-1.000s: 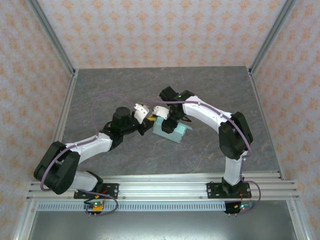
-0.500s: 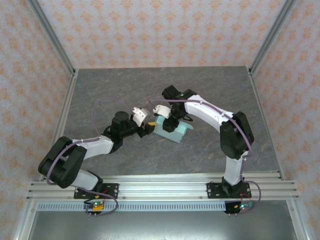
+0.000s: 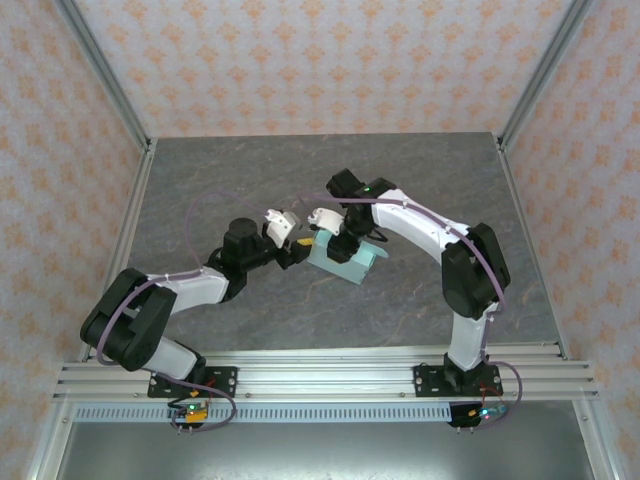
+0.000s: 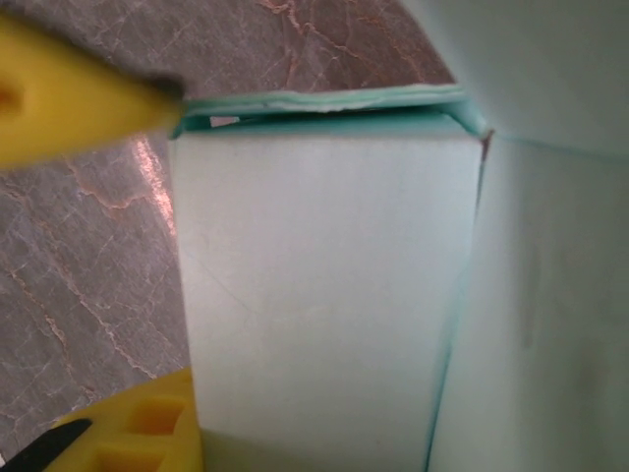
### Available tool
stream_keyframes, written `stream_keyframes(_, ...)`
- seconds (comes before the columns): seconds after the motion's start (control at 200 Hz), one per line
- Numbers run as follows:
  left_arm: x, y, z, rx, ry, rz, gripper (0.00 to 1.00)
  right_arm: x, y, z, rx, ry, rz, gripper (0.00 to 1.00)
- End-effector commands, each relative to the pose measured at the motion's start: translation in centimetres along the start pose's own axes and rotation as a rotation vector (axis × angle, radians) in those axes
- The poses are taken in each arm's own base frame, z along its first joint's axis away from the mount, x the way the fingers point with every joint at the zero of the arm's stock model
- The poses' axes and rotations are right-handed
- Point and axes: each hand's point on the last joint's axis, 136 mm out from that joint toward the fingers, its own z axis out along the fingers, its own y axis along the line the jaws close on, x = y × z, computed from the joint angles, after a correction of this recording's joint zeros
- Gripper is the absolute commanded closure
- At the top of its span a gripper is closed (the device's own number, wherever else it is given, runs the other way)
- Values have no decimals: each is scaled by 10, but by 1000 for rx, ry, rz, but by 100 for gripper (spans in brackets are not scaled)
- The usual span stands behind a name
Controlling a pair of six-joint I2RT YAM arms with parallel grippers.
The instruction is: Fold the paper box
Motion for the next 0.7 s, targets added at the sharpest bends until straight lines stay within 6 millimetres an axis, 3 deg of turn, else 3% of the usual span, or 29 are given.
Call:
stream_keyframes(0.0,-43,14,-7,-1,-139,66,45,6,18,-8,-37,6,-40,64)
stream_keyframes(0.16,-42,0,-3,101,-117,50,45,4,14,-4,-33,9,-19,64)
stream_keyframes(0.516,-27,-7,4,154,-89,34,49,-1,16,-1,-53,-6,-14,65)
stream_keyframes(0.566,-28,-6,6,149,-93,33,56,-1,15,0,-58,-4,-8,65)
stream_keyframes(0.646,-29,-3,8,141,-101,28,83,-3,16,0,-65,-4,1,65)
stream_keyframes(0.696,-32,-4,8,148,-107,25,87,-3,14,1,-52,-7,11,65)
